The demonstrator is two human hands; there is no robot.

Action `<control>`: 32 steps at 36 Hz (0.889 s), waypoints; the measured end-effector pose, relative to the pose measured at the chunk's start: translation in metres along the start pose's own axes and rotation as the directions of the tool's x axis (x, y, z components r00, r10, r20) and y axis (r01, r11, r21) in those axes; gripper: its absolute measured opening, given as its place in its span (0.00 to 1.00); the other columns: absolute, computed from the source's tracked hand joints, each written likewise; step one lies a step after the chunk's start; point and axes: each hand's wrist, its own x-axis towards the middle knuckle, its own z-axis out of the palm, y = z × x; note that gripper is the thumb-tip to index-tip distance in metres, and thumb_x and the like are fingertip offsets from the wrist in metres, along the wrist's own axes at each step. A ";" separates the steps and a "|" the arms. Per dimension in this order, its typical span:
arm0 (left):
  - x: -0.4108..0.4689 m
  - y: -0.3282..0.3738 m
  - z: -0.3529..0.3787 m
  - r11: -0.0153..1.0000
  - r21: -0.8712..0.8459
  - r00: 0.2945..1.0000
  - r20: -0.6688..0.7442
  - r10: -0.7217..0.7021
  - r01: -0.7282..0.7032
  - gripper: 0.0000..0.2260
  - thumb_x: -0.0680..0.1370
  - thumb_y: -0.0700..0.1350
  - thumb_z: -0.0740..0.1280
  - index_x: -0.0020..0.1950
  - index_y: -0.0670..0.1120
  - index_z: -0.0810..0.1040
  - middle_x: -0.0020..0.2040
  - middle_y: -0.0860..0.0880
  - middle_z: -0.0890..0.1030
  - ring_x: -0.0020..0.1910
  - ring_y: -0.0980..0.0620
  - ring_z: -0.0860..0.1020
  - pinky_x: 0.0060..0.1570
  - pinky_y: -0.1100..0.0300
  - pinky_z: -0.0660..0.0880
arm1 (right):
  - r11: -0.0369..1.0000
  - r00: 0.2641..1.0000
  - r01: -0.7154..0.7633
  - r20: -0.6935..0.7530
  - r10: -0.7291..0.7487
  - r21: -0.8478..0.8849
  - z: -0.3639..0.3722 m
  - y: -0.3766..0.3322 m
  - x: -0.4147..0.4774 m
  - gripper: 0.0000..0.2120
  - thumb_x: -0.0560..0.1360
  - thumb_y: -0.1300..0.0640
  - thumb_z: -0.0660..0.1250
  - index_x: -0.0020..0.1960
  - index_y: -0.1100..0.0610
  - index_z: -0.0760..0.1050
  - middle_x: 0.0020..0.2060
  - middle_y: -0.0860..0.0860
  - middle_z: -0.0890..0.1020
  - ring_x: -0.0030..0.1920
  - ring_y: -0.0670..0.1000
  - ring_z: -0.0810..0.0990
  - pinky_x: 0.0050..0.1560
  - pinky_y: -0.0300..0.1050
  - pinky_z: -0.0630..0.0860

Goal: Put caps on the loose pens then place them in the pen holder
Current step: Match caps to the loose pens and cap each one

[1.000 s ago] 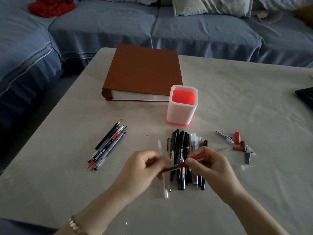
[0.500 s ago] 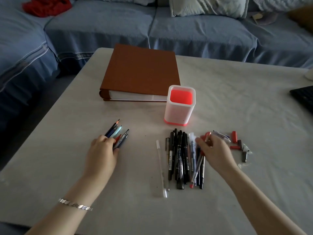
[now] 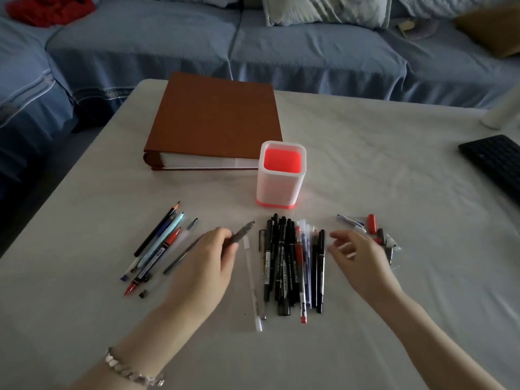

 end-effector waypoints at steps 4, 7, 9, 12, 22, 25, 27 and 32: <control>-0.003 0.008 0.006 0.995 -0.095 0.998 0.067 0.014 -0.007 0.05 0.76 0.41 0.65 0.50 0.43 0.76 0.40 0.49 0.80 0.39 0.50 0.78 0.38 0.61 0.70 | 0.979 0.988 -0.108 -0.127 0.087 -0.175 -0.032 0.028 0.007 0.09 0.71 0.65 0.65 0.49 0.58 0.79 0.45 0.55 0.77 0.41 0.54 0.75 0.42 0.41 0.67; -0.004 0.009 0.009 0.993 -0.122 0.995 0.100 0.019 -0.007 0.06 0.75 0.42 0.65 0.51 0.45 0.77 0.41 0.52 0.80 0.39 0.53 0.78 0.39 0.62 0.72 | 0.927 0.967 -0.249 -0.121 0.224 -0.281 -0.050 0.046 0.014 0.11 0.72 0.63 0.64 0.53 0.58 0.78 0.49 0.58 0.76 0.50 0.60 0.76 0.45 0.45 0.69; -0.005 0.010 0.010 0.991 -0.135 0.990 0.137 0.021 -0.002 0.06 0.75 0.43 0.65 0.51 0.47 0.77 0.41 0.54 0.79 0.39 0.56 0.77 0.40 0.61 0.74 | 0.892 0.957 -0.291 -0.113 0.268 -0.347 -0.054 0.053 0.017 0.12 0.72 0.62 0.64 0.55 0.60 0.76 0.53 0.61 0.76 0.54 0.62 0.75 0.50 0.49 0.71; -0.005 0.014 0.011 0.988 -0.150 0.987 0.162 0.004 0.020 0.05 0.75 0.43 0.65 0.50 0.47 0.77 0.40 0.54 0.79 0.38 0.56 0.77 0.39 0.62 0.74 | 0.887 0.939 -0.344 -0.106 0.327 -0.308 -0.054 0.058 0.018 0.10 0.71 0.61 0.67 0.51 0.61 0.77 0.52 0.62 0.76 0.49 0.61 0.75 0.46 0.46 0.69; -0.004 0.024 0.012 0.977 -0.211 0.991 0.136 -0.005 0.034 0.03 0.74 0.41 0.67 0.46 0.49 0.78 0.38 0.60 0.78 0.43 0.63 0.75 0.38 0.74 0.69 | 0.920 0.943 -0.334 -0.091 0.321 -0.204 -0.055 0.056 0.012 0.09 0.67 0.63 0.70 0.48 0.59 0.78 0.37 0.55 0.77 0.38 0.54 0.73 0.38 0.41 0.65; -0.005 0.027 0.010 0.969 -0.244 0.991 0.133 -0.013 0.045 0.04 0.73 0.40 0.68 0.46 0.47 0.78 0.38 0.60 0.78 0.44 0.65 0.75 0.38 0.76 0.69 | 0.913 0.936 -0.352 -0.076 0.344 -0.204 -0.055 0.051 0.010 0.08 0.68 0.63 0.69 0.47 0.58 0.78 0.36 0.53 0.78 0.37 0.55 0.74 0.36 0.42 0.67; -0.005 0.027 0.008 0.965 -0.258 0.990 0.137 -0.018 0.053 0.04 0.73 0.40 0.68 0.46 0.48 0.78 0.39 0.60 0.79 0.45 0.64 0.76 0.40 0.74 0.72 | 0.907 0.937 -0.350 -0.079 0.341 -0.236 -0.054 0.047 0.008 0.08 0.68 0.63 0.67 0.47 0.57 0.77 0.36 0.53 0.78 0.38 0.57 0.75 0.36 0.42 0.67; -0.007 0.027 0.003 0.962 -0.270 0.990 0.139 -0.002 0.040 0.05 0.73 0.40 0.69 0.47 0.49 0.79 0.39 0.60 0.80 0.46 0.63 0.76 0.42 0.72 0.73 | 0.978 0.974 -0.179 -0.160 0.160 -0.111 -0.050 0.024 -0.001 0.10 0.68 0.65 0.65 0.47 0.57 0.80 0.37 0.51 0.74 0.36 0.48 0.72 0.35 0.32 0.67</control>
